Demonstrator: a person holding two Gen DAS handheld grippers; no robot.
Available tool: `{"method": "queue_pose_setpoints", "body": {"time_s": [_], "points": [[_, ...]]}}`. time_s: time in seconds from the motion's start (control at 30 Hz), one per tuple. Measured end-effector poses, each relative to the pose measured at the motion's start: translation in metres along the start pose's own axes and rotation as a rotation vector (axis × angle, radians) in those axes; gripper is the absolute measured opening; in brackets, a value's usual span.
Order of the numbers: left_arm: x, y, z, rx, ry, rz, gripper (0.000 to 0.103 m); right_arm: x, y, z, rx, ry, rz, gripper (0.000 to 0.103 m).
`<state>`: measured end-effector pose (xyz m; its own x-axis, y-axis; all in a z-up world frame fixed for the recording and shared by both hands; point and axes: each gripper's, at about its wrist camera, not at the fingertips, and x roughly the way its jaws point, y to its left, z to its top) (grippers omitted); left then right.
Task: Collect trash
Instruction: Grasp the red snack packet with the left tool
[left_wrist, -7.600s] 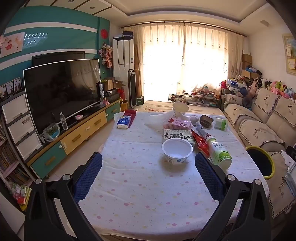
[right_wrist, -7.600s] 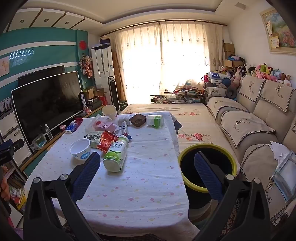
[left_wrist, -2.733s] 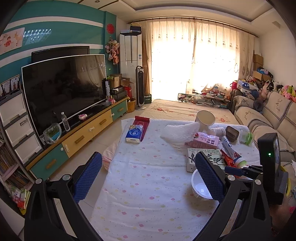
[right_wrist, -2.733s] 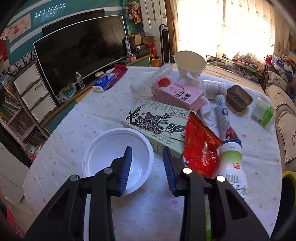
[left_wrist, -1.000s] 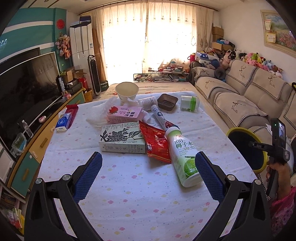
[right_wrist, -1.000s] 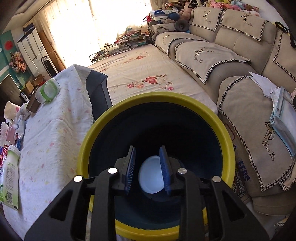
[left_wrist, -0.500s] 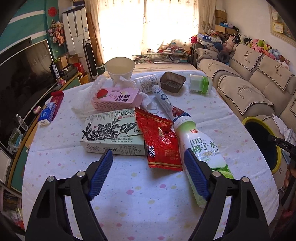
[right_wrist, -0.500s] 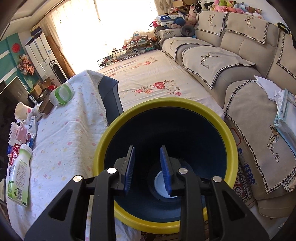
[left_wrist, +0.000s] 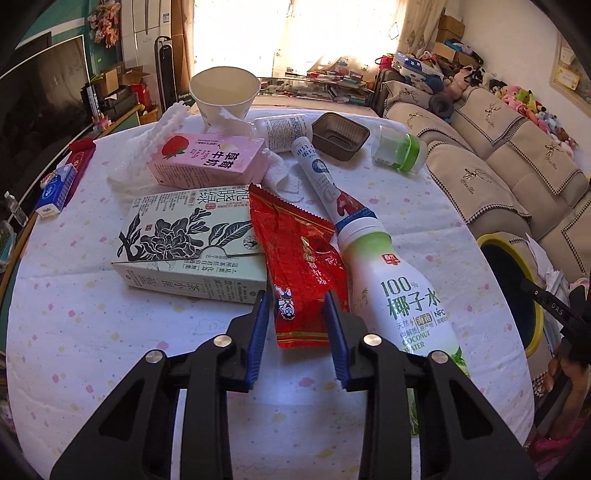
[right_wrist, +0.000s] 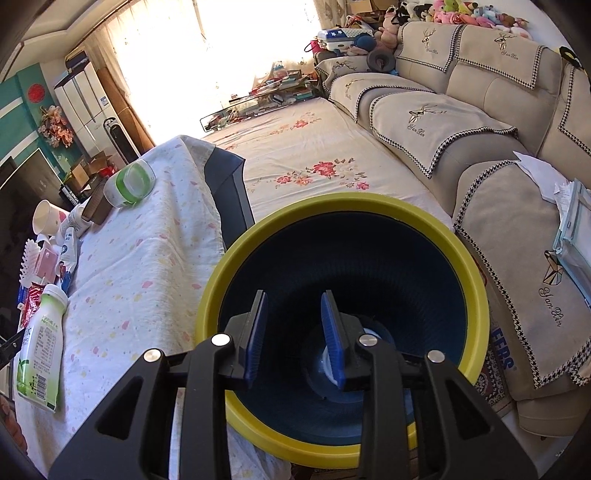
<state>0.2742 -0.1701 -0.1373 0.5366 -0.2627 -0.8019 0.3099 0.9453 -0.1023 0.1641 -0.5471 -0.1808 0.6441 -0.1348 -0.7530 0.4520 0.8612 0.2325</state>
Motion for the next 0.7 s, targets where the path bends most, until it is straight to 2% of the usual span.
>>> {"method": "queue_pose_setpoints", "body": {"time_s": [0.17, 0.3, 0.5, 0.7], "points": [[-0.004, -0.001, 0.001, 0.000, -0.012, -0.015, 0.015, 0.000, 0.002, -0.001, -0.001, -0.003, 0.000, 0.029], [-0.025, -0.006, 0.002, 0.018, -0.075, 0.008, 0.004, -0.002, 0.005, 0.000, -0.004, -0.013, 0.006, 0.029], [-0.075, -0.015, 0.007, 0.078, -0.195, 0.056, 0.002, -0.013, 0.007, -0.001, -0.011, -0.038, 0.018, 0.029], [-0.114, -0.048, 0.014, 0.159, -0.248, -0.024, 0.002, -0.035, -0.002, -0.001, -0.014, -0.084, 0.004, 0.029]]}}
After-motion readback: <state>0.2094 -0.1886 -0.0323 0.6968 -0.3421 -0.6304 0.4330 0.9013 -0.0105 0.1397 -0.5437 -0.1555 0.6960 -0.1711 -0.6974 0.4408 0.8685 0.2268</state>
